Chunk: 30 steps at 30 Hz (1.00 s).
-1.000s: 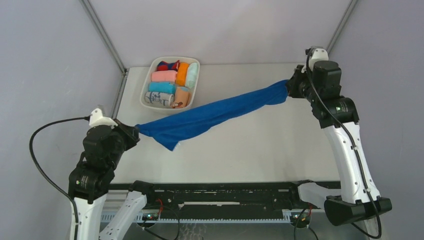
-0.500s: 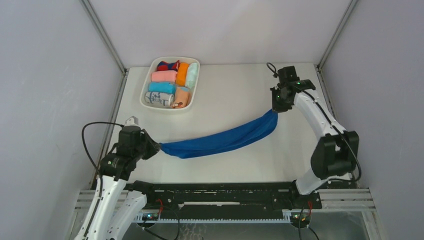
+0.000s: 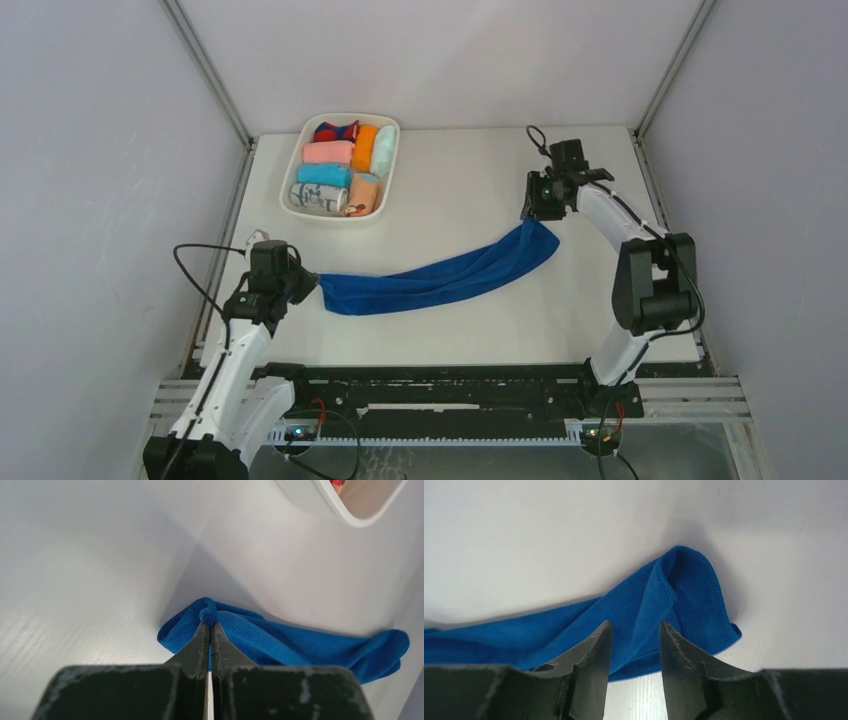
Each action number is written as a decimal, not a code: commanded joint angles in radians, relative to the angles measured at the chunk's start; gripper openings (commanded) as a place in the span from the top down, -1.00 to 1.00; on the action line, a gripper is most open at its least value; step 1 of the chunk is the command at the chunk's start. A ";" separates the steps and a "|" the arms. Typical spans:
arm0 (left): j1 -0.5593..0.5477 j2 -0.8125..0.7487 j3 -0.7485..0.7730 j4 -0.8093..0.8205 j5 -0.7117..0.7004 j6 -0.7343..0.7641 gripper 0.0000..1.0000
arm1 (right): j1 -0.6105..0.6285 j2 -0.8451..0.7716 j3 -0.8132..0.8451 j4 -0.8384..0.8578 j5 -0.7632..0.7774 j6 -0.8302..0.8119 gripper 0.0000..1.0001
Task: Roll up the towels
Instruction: Pick up the towel at the center of the board.
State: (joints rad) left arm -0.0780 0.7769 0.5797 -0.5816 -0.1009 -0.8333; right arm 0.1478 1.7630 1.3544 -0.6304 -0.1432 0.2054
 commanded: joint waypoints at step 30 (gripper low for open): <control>0.080 0.051 -0.090 0.173 0.096 -0.035 1.00 | -0.118 -0.078 -0.409 0.324 -0.070 0.197 0.36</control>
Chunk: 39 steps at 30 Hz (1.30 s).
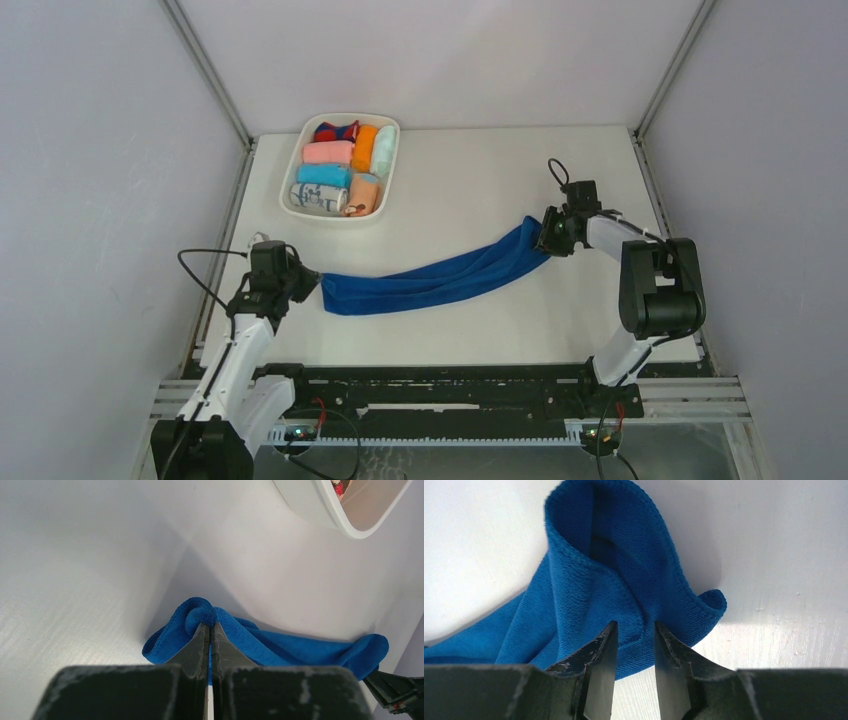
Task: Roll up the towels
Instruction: Pick up the towel at the center of the board, then flatten out the towel at the center of the board.
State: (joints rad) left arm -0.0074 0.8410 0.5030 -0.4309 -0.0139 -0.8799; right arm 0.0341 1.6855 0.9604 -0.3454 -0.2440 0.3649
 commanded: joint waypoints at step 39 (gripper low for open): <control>0.017 0.104 0.051 0.125 0.009 -0.024 0.84 | -0.120 -0.299 -0.011 0.069 -0.124 0.103 1.00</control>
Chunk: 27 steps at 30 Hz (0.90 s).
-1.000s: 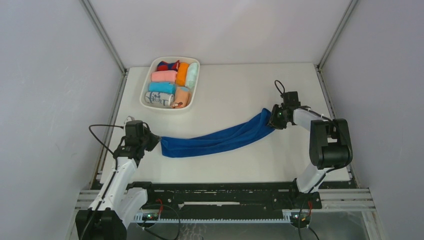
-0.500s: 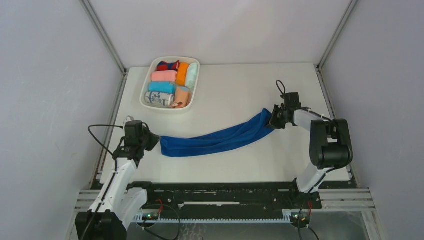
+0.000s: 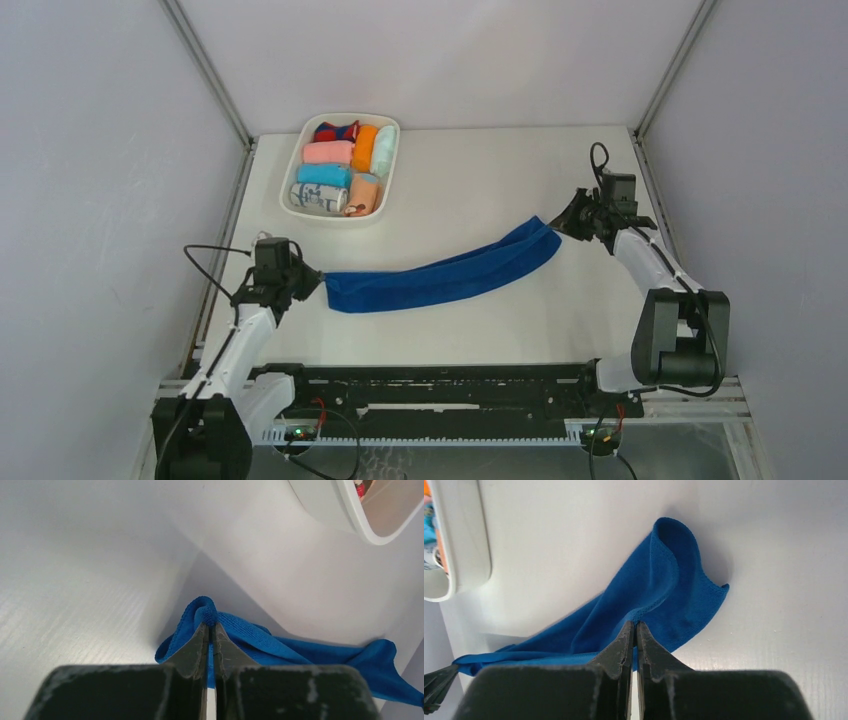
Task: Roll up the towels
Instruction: Flatten out the towel at the center of the board.
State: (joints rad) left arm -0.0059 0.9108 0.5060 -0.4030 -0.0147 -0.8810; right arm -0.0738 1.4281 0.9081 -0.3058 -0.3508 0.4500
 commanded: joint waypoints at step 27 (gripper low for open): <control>-0.114 0.078 0.076 0.005 0.011 0.087 -0.36 | 0.030 -0.223 -0.093 0.087 0.011 -0.028 1.00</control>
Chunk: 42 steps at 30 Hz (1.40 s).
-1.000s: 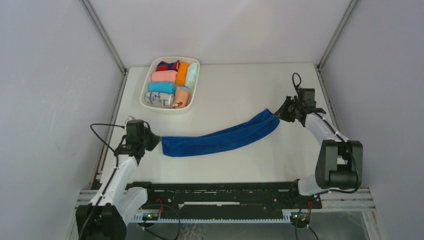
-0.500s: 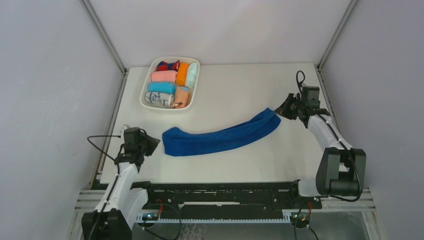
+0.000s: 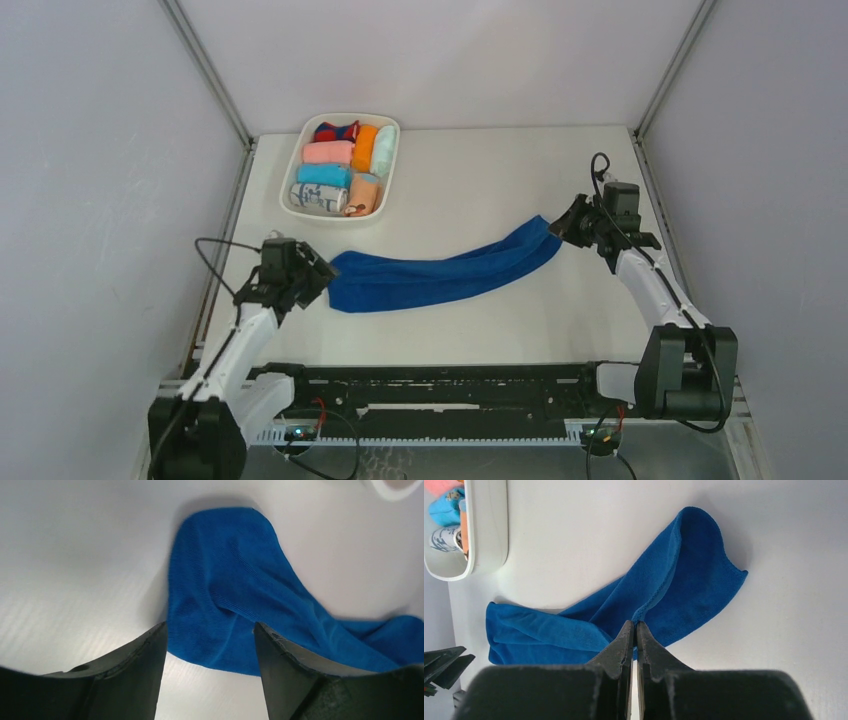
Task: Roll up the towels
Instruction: Flatten out the towel at the center of the board.
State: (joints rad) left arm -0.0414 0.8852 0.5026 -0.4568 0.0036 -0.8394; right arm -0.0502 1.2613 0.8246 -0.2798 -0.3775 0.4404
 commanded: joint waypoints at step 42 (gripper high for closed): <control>-0.217 0.273 0.298 -0.171 -0.075 0.207 -0.17 | -0.040 -0.234 -0.027 0.021 0.071 -0.001 1.00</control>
State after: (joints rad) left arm -0.2550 0.9878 0.7040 -0.6636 -0.0681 -0.7853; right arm -0.0978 1.0473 0.8028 -0.3058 -0.2878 0.4534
